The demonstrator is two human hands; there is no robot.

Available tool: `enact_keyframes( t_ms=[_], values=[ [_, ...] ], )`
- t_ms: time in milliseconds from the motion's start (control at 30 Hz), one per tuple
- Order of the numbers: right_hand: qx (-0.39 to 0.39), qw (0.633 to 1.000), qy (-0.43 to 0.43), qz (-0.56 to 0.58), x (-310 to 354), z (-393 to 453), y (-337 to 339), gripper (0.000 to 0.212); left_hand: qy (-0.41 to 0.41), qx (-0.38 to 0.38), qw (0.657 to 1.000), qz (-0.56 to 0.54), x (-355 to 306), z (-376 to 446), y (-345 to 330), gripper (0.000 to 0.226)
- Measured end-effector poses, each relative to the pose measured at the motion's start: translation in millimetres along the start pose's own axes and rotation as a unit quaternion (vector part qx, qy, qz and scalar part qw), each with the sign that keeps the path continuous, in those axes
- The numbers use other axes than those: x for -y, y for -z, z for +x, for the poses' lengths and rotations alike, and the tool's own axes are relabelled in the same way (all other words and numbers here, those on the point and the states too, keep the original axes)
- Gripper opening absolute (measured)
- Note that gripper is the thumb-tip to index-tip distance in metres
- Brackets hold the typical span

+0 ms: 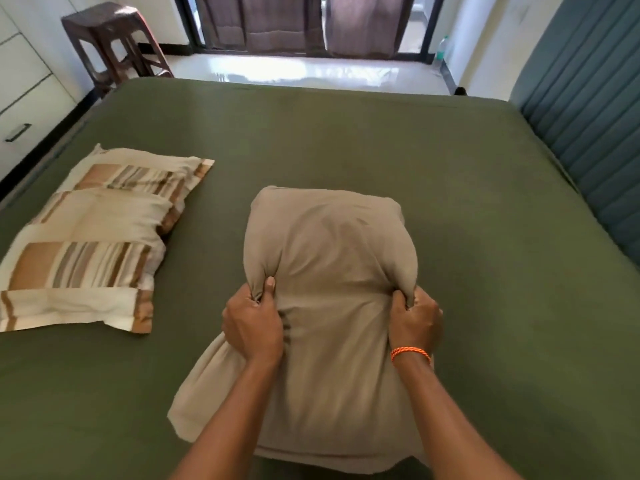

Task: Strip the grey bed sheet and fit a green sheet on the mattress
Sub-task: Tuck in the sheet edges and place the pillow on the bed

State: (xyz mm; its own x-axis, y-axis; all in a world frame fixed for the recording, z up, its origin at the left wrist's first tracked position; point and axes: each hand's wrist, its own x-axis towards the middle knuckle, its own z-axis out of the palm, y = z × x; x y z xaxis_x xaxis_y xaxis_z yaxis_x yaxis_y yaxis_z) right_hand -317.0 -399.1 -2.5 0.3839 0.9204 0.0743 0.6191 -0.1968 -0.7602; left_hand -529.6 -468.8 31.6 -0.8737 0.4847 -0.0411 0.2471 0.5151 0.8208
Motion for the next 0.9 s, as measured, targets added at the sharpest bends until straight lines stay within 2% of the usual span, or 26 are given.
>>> enact_keyframes(
  t_ms=[167, 533, 667, 733, 833, 900],
  values=[
    [-0.025, 0.999, -0.019, -0.006, -86, 87, 86, 0.019, 0.0, 0.03, 1.0, -0.009, -47, -98, -102, 0.059],
    [-0.074, 0.99, -0.039, -0.109, -267, 313, 286, 0.023, 0.043, 0.12, 0.991, -0.041, -179, -334, -338, 0.057],
    [-0.091, 0.986, -0.035, -0.135, -316, 368, 326, 0.023, 0.038, 0.138, 0.989, -0.045, -209, -395, -387, 0.055],
    [-0.085, 0.982, -0.028, -0.168, -339, 389, 336, 0.03, 0.016, 0.166, 0.986, -0.033, -212, -415, -406, 0.052],
    [-0.081, 0.961, -0.095, -0.246, -360, 405, 337, 0.055, -0.003, 0.214, 0.975, 0.063, -206, -428, -419, 0.038],
    [-0.084, 0.956, -0.1, -0.262, -366, 401, 331, 0.056, 0.01, 0.206, 0.972, 0.109, -198, -427, -418, 0.035]
  ],
)
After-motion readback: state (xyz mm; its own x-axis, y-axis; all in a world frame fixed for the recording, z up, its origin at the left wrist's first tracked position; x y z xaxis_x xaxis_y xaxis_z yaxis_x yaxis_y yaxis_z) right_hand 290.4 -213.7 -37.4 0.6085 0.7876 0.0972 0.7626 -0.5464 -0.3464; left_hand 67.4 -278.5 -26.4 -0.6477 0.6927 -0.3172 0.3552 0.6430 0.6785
